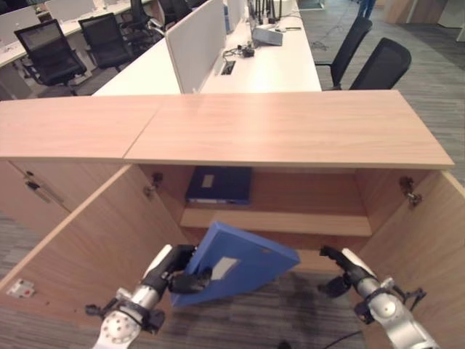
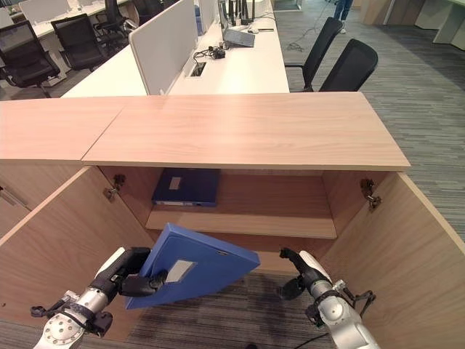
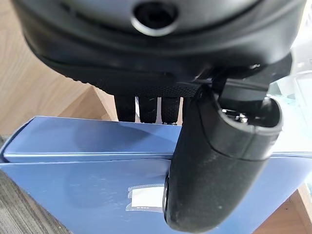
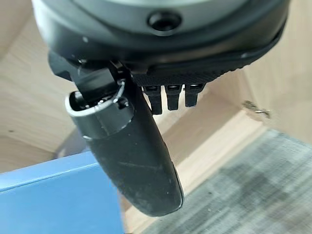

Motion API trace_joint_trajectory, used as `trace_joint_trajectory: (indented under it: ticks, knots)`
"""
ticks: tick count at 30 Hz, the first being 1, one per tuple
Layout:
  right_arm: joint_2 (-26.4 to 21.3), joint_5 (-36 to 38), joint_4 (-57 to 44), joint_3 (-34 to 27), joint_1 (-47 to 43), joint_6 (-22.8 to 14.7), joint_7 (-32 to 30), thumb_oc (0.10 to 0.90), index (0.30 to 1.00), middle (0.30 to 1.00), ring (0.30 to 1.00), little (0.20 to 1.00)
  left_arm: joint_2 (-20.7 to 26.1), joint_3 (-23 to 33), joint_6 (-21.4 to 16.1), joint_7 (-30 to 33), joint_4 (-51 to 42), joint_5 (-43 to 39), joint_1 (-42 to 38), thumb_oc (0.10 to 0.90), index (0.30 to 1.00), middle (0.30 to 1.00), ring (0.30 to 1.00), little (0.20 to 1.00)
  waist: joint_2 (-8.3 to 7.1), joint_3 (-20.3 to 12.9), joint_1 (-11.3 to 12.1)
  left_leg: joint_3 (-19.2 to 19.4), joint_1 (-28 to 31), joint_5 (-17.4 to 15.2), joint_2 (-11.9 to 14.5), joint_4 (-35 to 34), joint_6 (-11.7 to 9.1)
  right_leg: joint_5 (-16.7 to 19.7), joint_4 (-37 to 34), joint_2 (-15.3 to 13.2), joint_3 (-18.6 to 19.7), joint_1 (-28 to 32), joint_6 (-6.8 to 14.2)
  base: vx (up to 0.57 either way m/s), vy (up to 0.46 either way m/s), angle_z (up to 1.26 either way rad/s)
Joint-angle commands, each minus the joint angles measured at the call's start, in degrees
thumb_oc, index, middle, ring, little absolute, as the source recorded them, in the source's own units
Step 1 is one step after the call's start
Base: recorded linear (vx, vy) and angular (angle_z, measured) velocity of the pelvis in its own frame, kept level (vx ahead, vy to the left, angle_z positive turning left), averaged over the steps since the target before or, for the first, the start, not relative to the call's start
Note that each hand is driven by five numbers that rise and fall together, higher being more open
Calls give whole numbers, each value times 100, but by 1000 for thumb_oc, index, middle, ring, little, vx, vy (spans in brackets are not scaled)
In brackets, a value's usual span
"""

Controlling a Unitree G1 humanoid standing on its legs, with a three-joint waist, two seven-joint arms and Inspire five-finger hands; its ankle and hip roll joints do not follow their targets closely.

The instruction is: Put the empty folder in the office cabinet

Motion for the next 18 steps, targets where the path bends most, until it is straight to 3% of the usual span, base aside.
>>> trace_joint_trajectory:
  ticks: [1, 14, 17, 18]
  knots:
    - [-47, 144, -617, 230, -840, -549, -171, 800, 900, 900, 900, 900, 272, -25, -802, 115, -770, -83, -651, 400, 300, 300, 300, 300, -308, -338, -39, -189, -29, -598, -137, -36, -134, -663, 40, -227, -43, 508, 417, 0, 0, 0]
    - [77, 261, -1056, 970, -1485, -779, -14, 800, 900, 900, 900, 900, 623, -610, -937, 1, -1008, -213, -1196, 400, 300, 300, 300, 300, -294, -361, -29, -159, -3, -601, -129, -36, -146, -657, 40, -228, -6, 515, 415, 0, 0, 0]
    - [149, 595, -1141, 1161, -1539, -791, 142, 800, 900, 900, 900, 900, 668, -725, -947, 5, -1033, -231, -1323, 400, 300, 300, 300, 300, -301, -368, -28, -159, 1, -597, -126, -36, -153, -660, 40, -227, -9, 517, 412, 0, 0, 0]
    - [274, 1062, -1068, 1252, -1499, -762, 287, 800, 900, 900, 900, 900, 669, -812, -951, -2, -994, -234, -1424, 400, 300, 300, 300, 300, -310, -370, -33, -158, -2, -594, -126, -36, -158, -663, 40, -227, -8, 521, 409, 0, 0, 0]
